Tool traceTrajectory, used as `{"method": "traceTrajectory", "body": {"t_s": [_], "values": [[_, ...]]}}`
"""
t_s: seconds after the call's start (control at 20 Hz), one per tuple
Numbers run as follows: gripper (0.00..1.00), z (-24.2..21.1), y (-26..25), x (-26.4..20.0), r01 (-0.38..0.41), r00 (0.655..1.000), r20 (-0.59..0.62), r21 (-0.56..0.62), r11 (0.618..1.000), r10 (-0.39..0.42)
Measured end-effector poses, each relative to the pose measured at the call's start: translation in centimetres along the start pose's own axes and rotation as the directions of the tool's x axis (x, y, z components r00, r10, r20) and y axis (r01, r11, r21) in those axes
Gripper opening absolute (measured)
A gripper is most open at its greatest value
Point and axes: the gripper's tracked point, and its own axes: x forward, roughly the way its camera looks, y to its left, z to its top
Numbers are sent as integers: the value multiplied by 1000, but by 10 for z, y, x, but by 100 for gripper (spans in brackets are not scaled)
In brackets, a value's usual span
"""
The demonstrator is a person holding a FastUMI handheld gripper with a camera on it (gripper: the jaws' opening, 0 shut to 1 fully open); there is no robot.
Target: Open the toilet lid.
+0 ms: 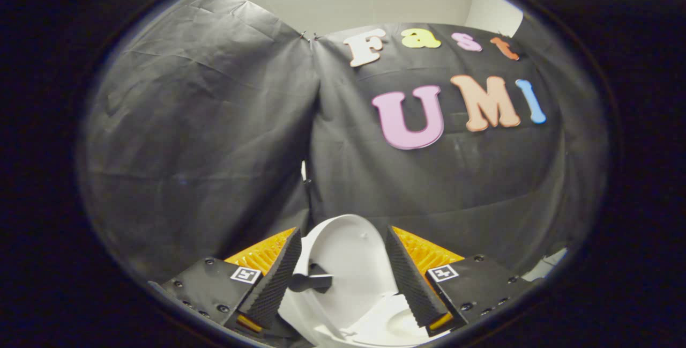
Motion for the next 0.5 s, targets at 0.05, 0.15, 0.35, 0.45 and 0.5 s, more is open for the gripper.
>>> {"method": "traceTrajectory", "body": {"t_s": [0.05,0.15,0.35,0.45,0.5], "values": [[97,7,-18,-3,31,1000,7,-13,999,-31],[97,20,-49,-12,76,997,30,-25,997,-76],[97,30,-108,-32,159,987,43,-51,986,-157],[97,31,-135,-43,189,982,35,-74,979,-187],[97,33,-147,-49,199,980,34,-84,976,-197]]}}
